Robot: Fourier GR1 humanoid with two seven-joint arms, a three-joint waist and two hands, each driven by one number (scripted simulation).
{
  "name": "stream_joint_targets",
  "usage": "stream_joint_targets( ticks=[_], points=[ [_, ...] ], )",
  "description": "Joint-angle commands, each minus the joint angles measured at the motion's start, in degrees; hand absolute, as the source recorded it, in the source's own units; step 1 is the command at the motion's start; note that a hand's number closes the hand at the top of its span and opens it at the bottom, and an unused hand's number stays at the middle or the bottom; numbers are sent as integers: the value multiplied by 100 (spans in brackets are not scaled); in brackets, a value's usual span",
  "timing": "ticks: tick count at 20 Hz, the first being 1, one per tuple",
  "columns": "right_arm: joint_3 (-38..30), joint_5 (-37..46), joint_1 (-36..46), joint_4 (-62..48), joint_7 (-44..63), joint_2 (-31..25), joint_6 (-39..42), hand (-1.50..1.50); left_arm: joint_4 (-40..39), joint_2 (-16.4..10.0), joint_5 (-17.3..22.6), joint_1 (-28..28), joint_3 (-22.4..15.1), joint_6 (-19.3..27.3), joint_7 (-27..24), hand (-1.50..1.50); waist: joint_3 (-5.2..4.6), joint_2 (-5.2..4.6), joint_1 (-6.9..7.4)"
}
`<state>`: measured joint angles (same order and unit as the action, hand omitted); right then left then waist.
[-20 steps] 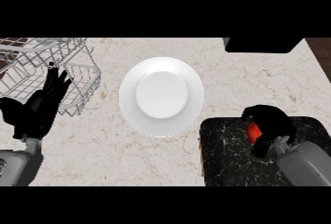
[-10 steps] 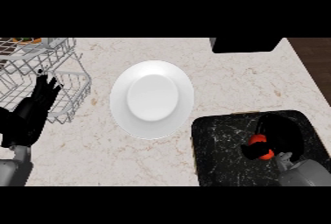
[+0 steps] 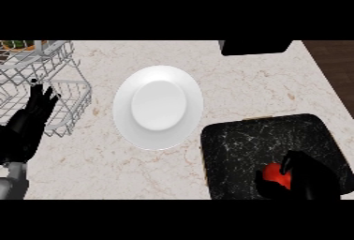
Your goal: Pick the tomato from the tray and place it in the plate
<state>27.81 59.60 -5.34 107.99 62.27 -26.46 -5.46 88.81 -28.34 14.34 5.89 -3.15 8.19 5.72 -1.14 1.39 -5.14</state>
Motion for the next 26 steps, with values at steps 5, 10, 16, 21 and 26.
stream_joint_targets(
  ticks=[5,10,16,21,26],
  points=[
    [997,1730,-146,2129,735,872,-129,150,323,-24,44,492,7,-230,-230,0,94,-12,226],
    [1620,2571,531,1972,851,2081,344,150,209,110,-78,818,-79,-179,-226,0,96,-95,433],
    [1567,2504,1695,1154,1176,2624,820,150,193,130,-124,1001,-163,-299,-115,0,98,-144,596],
    [934,1759,2600,446,1149,2637,312,150,147,203,-68,956,-175,-427,-215,0,103,-177,699],
    [325,1043,3190,-708,936,2642,-381,150,279,252,-69,1229,-208,-356,65,0,117,-196,786]
  ],
)
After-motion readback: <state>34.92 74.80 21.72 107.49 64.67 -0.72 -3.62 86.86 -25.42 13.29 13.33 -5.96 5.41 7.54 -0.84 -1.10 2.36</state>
